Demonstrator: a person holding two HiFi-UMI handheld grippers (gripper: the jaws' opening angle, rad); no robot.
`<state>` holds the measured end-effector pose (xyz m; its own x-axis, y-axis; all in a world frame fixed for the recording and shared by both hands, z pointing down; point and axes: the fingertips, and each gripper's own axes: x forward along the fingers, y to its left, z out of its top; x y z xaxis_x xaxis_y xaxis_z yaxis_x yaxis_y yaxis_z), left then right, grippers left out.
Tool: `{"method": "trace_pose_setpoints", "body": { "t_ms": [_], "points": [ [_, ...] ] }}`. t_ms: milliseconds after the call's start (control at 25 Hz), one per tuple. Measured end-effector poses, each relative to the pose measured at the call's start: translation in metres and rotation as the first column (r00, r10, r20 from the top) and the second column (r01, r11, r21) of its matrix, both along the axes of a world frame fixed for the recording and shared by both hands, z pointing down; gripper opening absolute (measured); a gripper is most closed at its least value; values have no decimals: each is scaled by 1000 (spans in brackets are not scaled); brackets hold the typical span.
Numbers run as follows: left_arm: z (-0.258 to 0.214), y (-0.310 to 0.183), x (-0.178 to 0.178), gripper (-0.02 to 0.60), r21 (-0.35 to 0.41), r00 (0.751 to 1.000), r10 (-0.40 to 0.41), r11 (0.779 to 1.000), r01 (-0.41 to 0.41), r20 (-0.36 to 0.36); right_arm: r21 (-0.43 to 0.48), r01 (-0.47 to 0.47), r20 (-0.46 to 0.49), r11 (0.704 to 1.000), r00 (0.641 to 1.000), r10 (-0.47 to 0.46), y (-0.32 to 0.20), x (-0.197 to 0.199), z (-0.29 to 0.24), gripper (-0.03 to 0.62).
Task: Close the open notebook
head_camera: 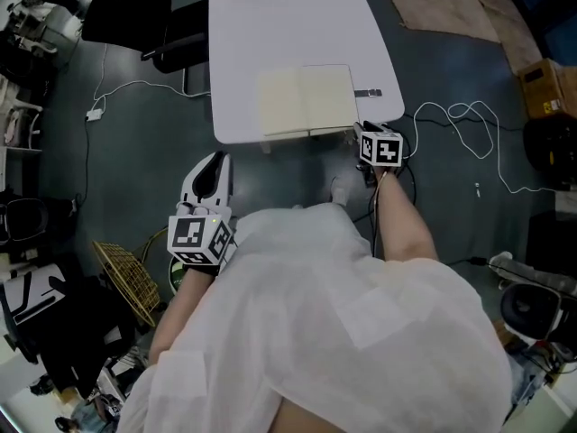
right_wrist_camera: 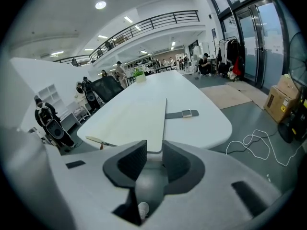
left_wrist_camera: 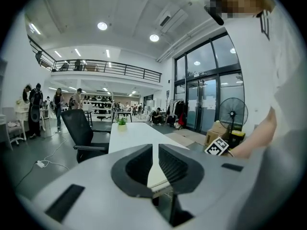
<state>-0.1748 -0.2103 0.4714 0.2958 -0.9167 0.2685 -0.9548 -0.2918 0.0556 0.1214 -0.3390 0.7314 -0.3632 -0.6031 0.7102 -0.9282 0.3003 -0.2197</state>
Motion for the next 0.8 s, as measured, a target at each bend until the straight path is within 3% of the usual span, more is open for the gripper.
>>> {"method": "trace_pose_setpoints", "body": {
  "t_ms": [800],
  "points": [
    [6,-8,-16,37,-16,1000,-19,1000,19,1,-104,9,3,995,1000,-8,-5,-5,27,117]
  ]
}}
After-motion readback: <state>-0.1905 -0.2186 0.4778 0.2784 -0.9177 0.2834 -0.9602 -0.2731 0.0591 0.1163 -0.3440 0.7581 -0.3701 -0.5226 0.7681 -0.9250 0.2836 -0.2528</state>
